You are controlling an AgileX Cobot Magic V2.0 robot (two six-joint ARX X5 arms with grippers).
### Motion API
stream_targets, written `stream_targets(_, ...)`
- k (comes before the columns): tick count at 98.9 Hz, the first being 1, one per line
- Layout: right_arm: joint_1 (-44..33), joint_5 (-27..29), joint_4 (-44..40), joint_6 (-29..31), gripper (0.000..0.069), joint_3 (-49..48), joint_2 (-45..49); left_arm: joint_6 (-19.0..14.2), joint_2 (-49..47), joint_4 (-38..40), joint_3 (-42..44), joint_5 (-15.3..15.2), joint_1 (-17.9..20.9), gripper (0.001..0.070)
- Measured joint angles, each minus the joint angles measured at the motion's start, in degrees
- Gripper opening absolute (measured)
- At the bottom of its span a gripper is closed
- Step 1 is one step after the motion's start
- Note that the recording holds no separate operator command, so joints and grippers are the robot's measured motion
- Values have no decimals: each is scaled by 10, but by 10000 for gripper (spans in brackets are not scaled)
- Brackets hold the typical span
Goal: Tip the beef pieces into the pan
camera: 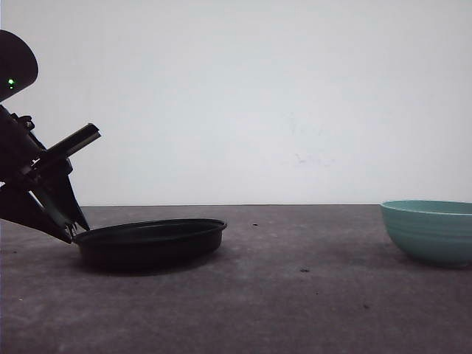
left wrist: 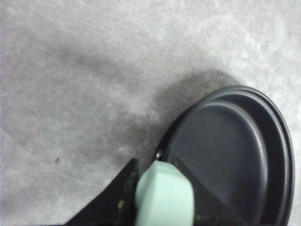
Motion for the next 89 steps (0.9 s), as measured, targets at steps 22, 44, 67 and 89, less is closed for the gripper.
stream_targets(22, 1, 47, 0, -9, 548, 0, 2, -2, -75, -27, 0, 61, -7, 60)
stream_targets(44, 0, 48, 38, -12, 513, -7, 38, -11, -183, -43, 0, 66, -27, 60)
stream_targets(67, -45, 2, 158, 50, 410, -36, 172, -34, -226, -84, 0, 85, -42, 60)
stream_targets(89, -50, -35, 156, 107, 314, -36, 308, -32, -231, -97, 0, 120, -41, 60)
